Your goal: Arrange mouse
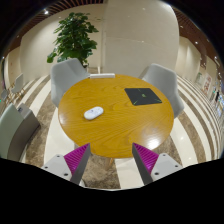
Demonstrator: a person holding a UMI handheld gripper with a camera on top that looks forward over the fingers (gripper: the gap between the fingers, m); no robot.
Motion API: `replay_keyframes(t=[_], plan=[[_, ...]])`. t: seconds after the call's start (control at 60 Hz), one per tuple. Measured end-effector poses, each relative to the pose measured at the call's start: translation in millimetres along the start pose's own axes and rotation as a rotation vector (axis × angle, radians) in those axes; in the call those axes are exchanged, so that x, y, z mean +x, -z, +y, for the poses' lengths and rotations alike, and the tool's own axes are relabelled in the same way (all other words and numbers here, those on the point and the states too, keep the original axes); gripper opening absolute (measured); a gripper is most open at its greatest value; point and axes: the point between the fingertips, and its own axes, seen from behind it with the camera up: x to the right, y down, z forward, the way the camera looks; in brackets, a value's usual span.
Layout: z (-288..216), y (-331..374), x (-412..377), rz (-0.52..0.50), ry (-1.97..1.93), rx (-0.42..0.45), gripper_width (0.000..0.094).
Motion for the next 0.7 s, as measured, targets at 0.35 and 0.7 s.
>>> replay_keyframes(t=[0.35,0.7], plan=[[7.8,-22.7,-75.7,-0.085,0.026,-0.032,0.0869],[-17.5,-89.4,-118.0,-0.076,0.016,0.004,0.087]])
